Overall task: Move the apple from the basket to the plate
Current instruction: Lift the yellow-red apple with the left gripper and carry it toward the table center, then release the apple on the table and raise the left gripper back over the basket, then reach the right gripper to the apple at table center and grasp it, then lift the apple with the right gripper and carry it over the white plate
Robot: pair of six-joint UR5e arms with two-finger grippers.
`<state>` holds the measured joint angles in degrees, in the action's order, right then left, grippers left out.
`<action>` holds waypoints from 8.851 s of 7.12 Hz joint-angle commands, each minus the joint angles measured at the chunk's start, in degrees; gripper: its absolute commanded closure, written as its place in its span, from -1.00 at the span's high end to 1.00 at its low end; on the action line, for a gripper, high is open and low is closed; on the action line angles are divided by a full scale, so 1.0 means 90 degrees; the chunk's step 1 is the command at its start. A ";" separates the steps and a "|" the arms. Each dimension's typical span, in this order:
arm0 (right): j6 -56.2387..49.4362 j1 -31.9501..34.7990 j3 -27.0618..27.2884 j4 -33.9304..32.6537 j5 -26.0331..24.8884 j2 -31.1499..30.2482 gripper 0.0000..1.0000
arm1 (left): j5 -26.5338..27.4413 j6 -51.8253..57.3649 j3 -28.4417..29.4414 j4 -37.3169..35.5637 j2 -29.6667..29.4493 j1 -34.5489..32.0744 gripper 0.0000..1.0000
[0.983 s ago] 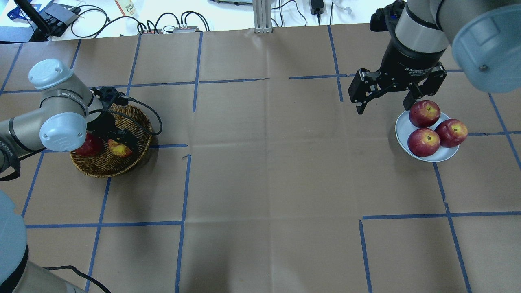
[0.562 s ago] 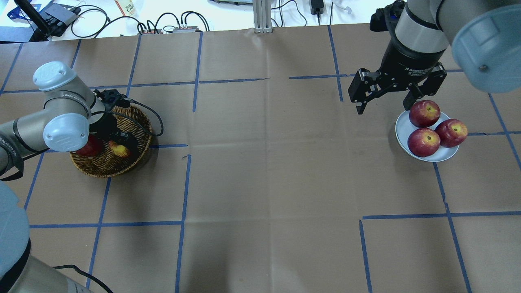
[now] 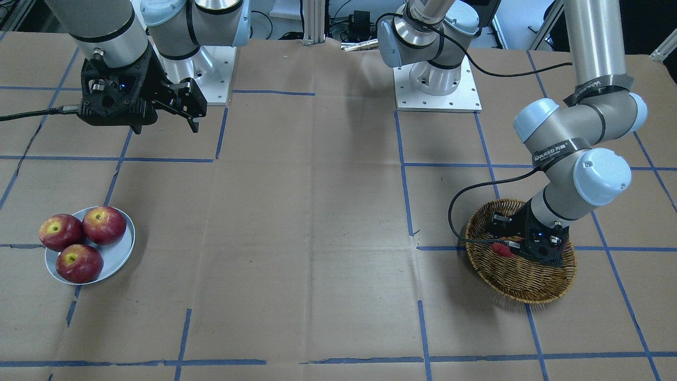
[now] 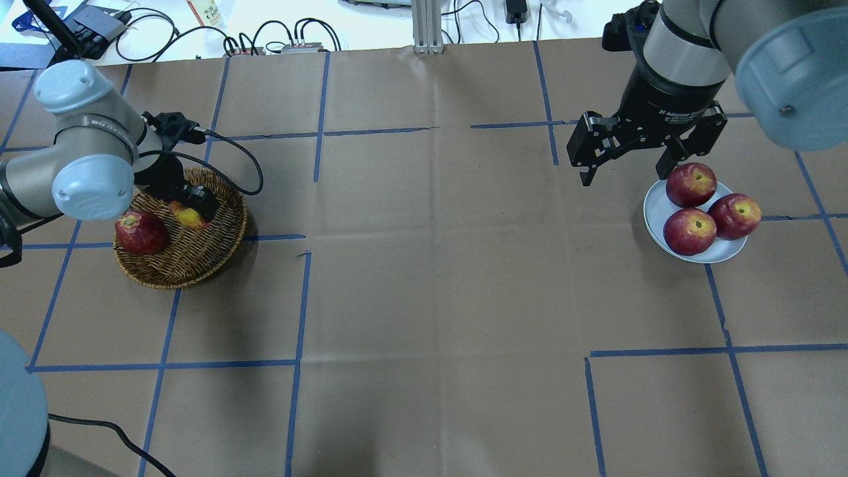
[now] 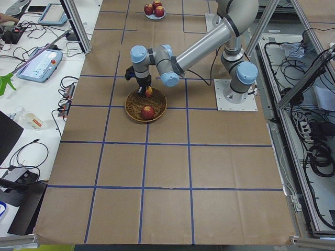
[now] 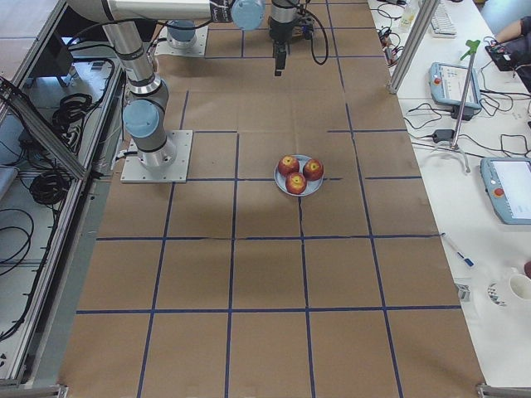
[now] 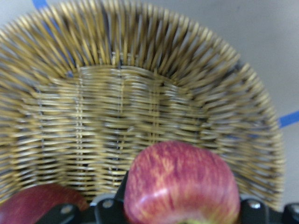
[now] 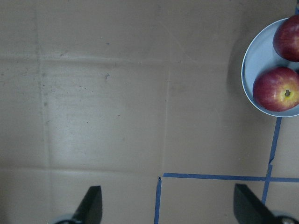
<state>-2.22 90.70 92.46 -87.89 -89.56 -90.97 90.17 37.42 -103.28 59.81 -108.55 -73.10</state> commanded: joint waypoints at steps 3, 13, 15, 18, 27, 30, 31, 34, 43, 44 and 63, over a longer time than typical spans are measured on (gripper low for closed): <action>0.0002 0.0000 0.0000 0.0000 0.0000 0.0000 1.00 | 0.0002 -0.2686 0.0206 0.0434 0.0509 -0.1883 0.03; -0.0007 0.0010 0.0000 0.0000 0.0000 0.0000 1.00 | -0.0048 -0.5397 0.0889 -0.1773 -0.1620 -0.4338 0.12; -0.0007 0.0010 0.0000 0.0000 0.0000 0.0000 1.00 | -0.0048 -0.5397 0.0880 -0.1763 -0.1670 -0.4367 0.16; 0.0002 0.0010 0.0000 0.0000 0.0000 0.0000 1.00 | -0.0038 -0.5397 0.0870 -0.1744 -0.1660 -0.4368 0.98; -0.0281 -0.0010 -0.0049 -0.0020 -0.0068 0.0000 1.00 | 0.0039 -0.4480 0.0919 0.1970 0.1334 -0.3198 0.98; -0.0213 0.0029 -0.0059 -0.0019 -0.0020 0.0000 1.00 | 0.0050 -0.3953 0.0929 0.2922 0.2409 -0.2369 0.98; -0.0184 0.0049 -0.0117 -0.0174 -0.0039 0.0020 1.00 | 0.0049 -0.3942 0.1054 0.2953 0.2644 -0.2018 0.98; 0.0713 0.0301 -0.0302 -0.0536 0.0000 0.0321 1.00 | 0.0059 -0.3874 0.1192 0.3364 0.2191 -0.1896 0.98; 0.2815 0.2372 -0.1105 -0.3053 -0.0059 0.3748 1.00 | 0.0470 -0.3727 0.1466 0.2934 0.2051 -0.1887 0.99; 0.2805 0.2363 -0.0765 -0.3617 -0.0059 0.3837 1.00 | 0.0469 -0.3728 0.1456 0.2963 0.2061 -0.1897 0.99; -0.0096 -0.0189 -0.0111 -0.2109 -0.0401 0.1585 -0.24 | 0.0137 -0.3474 0.1329 0.3422 0.2022 -0.1897 0.99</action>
<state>5.45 95.89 88.40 -107.05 -93.30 -73.49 91.41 6.15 -91.39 90.61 -90.31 -90.17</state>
